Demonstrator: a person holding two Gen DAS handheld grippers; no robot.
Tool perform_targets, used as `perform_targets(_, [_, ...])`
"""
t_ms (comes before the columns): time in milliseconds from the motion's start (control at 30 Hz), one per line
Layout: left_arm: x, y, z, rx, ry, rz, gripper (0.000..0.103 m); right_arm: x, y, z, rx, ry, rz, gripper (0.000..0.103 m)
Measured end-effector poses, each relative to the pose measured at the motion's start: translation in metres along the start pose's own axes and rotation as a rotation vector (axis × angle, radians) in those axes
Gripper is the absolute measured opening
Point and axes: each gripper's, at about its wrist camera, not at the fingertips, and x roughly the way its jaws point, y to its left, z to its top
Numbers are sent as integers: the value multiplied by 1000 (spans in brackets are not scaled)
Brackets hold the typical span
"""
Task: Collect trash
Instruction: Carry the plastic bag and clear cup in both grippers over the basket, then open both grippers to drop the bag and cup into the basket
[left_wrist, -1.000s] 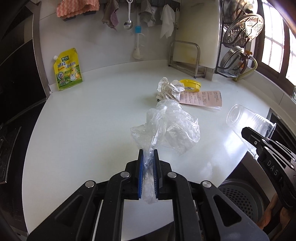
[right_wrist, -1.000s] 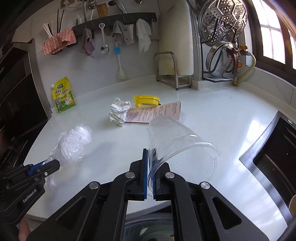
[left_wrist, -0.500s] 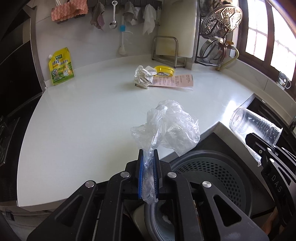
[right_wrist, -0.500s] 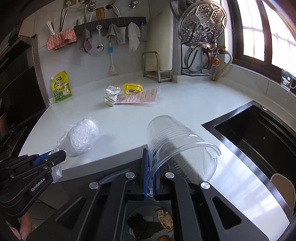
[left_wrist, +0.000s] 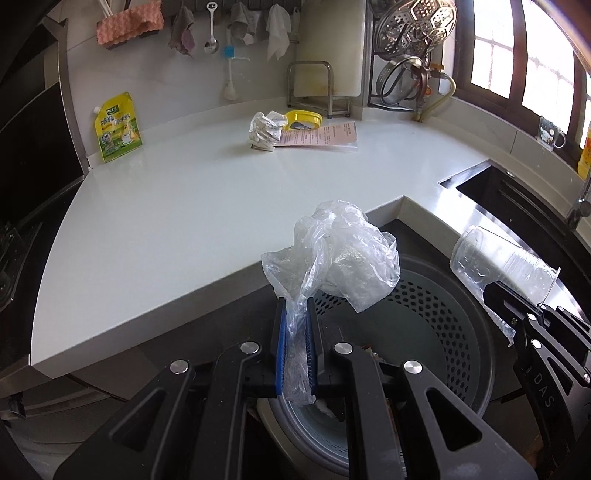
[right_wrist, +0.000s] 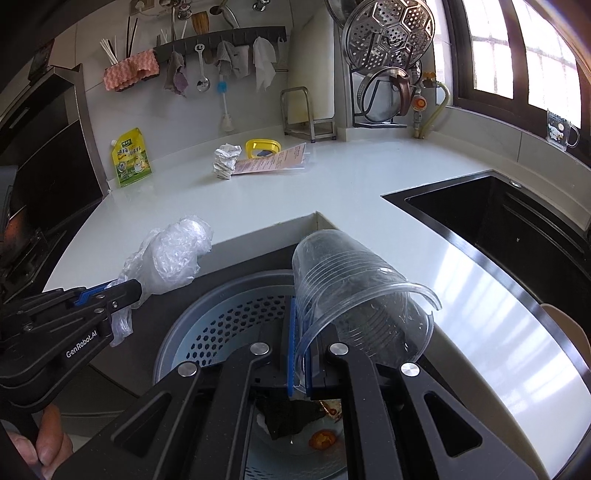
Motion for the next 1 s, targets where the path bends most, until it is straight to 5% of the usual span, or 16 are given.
perform_targets(1000, [25,-18,-36,42,101,-36,10,23,-11,-34,5,135,9,4])
